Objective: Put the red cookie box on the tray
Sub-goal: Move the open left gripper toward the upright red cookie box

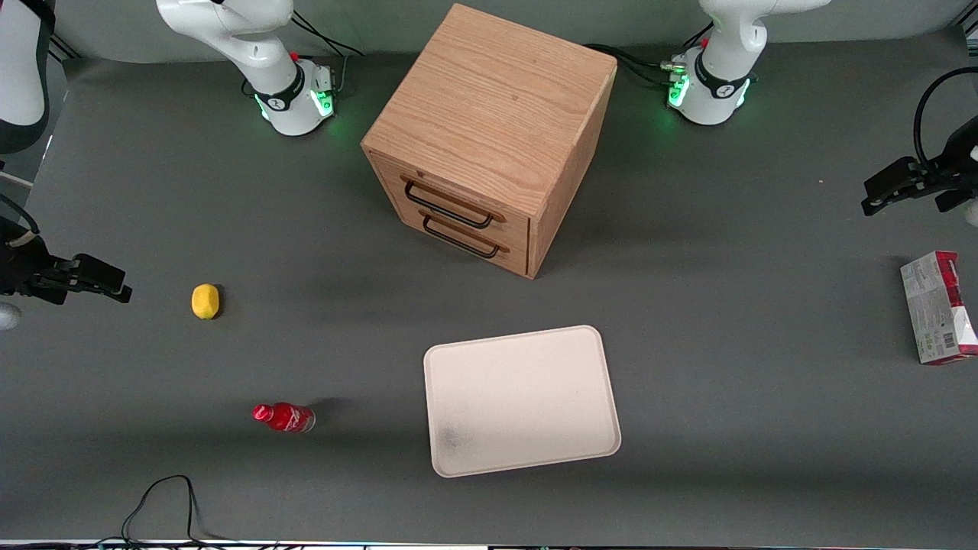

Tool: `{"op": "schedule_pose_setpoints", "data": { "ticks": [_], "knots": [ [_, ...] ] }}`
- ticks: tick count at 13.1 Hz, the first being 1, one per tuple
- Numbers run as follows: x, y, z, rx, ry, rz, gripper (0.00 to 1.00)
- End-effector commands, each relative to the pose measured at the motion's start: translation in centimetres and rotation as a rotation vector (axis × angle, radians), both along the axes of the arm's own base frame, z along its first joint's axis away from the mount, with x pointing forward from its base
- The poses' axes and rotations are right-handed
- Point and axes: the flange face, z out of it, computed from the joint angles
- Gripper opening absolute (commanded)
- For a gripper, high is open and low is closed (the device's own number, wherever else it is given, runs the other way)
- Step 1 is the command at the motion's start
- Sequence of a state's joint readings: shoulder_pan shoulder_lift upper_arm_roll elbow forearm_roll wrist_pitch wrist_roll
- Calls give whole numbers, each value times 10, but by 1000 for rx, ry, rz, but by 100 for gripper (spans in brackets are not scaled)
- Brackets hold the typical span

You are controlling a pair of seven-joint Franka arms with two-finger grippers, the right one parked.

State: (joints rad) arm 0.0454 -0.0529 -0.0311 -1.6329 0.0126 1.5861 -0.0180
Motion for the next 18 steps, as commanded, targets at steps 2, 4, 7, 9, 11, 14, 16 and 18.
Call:
{"op": "schedule_pose_setpoints", "data": {
  "ticks": [2, 4, 7, 9, 11, 14, 16, 18],
  "knots": [
    [9, 4, -3, -11, 3, 12, 100],
    [19, 25, -12, -11, -6, 8, 100],
    [30, 75, -30, -5, -14, -8, 100],
    [36, 112, -42, 3, -23, -33, 100],
    [40, 153, -51, 9, -27, -54, 100],
    [42, 226, -64, 7, -21, -104, 100],
    [35, 268, -70, 0, -22, -147, 100],
    [29, 300, -74, 0, -22, -144, 100]
  ]
}}
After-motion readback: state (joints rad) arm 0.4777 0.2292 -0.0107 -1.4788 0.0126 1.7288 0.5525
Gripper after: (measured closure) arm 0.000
